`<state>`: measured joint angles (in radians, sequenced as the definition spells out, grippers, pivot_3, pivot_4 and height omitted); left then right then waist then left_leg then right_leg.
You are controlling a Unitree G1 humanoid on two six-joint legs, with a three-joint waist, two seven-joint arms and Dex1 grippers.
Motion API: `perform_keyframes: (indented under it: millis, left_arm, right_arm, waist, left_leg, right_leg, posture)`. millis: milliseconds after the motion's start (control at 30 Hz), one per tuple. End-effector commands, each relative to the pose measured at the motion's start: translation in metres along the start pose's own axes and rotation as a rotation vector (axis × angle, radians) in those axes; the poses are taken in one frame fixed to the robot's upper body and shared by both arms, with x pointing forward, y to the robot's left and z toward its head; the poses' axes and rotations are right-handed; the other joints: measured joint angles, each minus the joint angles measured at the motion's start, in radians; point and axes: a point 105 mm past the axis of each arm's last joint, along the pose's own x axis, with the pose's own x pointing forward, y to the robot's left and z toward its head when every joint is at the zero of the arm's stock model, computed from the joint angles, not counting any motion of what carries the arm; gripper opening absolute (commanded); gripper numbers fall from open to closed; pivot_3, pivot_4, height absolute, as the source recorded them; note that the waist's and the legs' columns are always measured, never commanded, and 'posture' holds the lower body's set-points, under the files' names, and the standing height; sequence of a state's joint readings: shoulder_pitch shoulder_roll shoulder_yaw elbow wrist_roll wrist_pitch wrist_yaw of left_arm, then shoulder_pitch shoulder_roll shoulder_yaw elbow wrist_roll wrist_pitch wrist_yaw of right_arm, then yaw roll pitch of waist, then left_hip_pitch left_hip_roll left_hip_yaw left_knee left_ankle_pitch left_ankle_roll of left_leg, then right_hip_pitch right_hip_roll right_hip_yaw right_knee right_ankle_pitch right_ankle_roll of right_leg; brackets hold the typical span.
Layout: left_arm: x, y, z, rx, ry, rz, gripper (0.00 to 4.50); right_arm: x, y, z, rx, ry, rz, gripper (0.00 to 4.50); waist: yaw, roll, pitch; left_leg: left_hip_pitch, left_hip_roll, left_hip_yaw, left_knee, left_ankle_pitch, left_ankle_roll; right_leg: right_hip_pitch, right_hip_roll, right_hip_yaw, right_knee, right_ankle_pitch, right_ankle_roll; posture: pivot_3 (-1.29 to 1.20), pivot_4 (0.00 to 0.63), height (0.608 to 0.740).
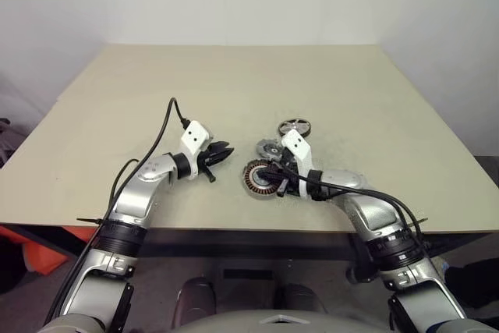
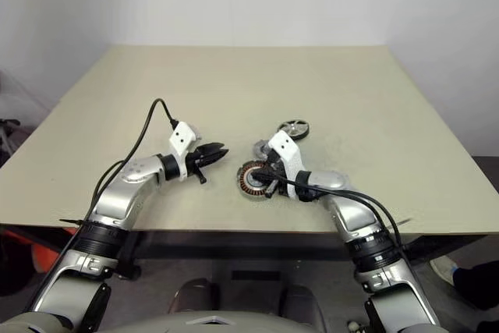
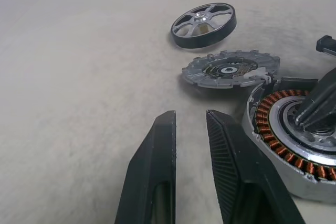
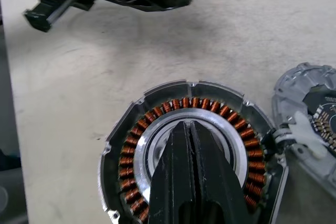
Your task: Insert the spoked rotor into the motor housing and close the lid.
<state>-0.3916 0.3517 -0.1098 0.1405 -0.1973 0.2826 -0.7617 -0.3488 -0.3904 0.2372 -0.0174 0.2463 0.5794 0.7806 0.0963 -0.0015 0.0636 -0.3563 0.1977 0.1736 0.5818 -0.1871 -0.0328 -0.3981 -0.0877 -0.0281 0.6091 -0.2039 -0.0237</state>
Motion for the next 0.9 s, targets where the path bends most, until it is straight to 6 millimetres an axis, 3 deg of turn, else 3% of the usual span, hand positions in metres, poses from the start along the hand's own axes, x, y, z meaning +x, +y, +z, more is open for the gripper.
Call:
perform_keyframes:
  millis: [33, 200, 333, 500, 667, 733, 900]
  left_arm:
    - [-0.003, 0.005, 0.016, 0.04, -0.045, 0.015, 1.0]
    - [-0.002, 0.005, 0.016, 0.04, -0.044, 0.014, 1.0]
    - [-0.002, 0.006, 0.016, 0.041, -0.044, 0.014, 1.0]
    - [-0.003, 0.006, 0.015, 0.04, -0.042, 0.016, 1.0]
    - [-0.004, 0.008, 0.015, 0.041, -0.04, 0.027, 1.0]
    - [-0.005, 0.009, 0.015, 0.042, -0.04, 0.031, 1.0]
    - [-0.006, 0.011, 0.014, 0.041, -0.037, 0.037, 1.0]
  right_arm:
    - [-0.01, -0.012, 0.023, -0.046, -0.051, -0.037, 0.04]
    - [-0.015, -0.01, 0.041, -0.088, -0.095, -0.017, 0.04]
    - [-0.014, 0.002, 0.041, -0.09, -0.1, 0.03, 0.04]
    - [-0.005, 0.012, 0.016, -0.012, -0.05, 0.058, 0.04]
    - [0.003, 0.003, -0.011, 0.044, 0.017, -0.004, 0.04]
    - [0.001, -0.001, -0.002, 0.033, -0.01, -0.02, 0.04]
    - [-0.014, -0.008, 0.043, 0.013, -0.167, -0.014, 0.04]
  waist:
    - [0.001, 0.0, 0.0]
    - [0.0, 0.0, 0.0]
    - [0.0, 0.0, 0.0]
    - [0.0, 0.0, 0.0]
    - [-0.001, 0.0, 0.0]
    - [-0.002, 0.0, 0.0]
    - [0.0, 0.0, 0.0]
  left_leg:
    - [0.0, 0.0, 0.0, 0.0, 0.0, 0.0]
    - [-0.001, 0.001, 0.0, 0.0, 0.0, 0.0]
    - [-0.004, 0.001, 0.0, -0.001, 0.0, 0.0]
    - [-0.004, 0.001, 0.0, 0.0, 0.0, 0.0]
    - [-0.003, 0.001, 0.0, 0.0, 0.0, 0.0]
    - [0.0, 0.002, 0.0, 0.0, 0.0, 0.0]
    - [0.001, 0.002, 0.0, 0.0, 0.001, -0.001]
  right_leg:
    - [0.0, 0.0, 0.0, 0.0, 0.0, 0.0]
    - [-0.001, 0.001, 0.0, 0.0, 0.0, 0.0]
    - [-0.004, 0.002, 0.0, 0.0, 0.0, -0.001]
    - [-0.004, 0.002, 0.0, 0.0, 0.0, -0.001]
    - [-0.003, 0.002, 0.0, 0.0, 0.0, -0.001]
    - [-0.001, 0.002, 0.0, 0.0, 0.0, -0.001]
    - [0.0, 0.002, 0.0, 0.0, 0.0, 0.0]
  posture:
    - [0.0, 0.0, 0.74]
    - [0.0, 0.0, 0.74]
    - [0.0, 0.0, 0.74]
    - [0.0, 0.0, 0.74]
    - [0.0, 0.0, 0.74]
    - [0.0, 0.0, 0.74]
    - [0.0, 0.0, 0.74]
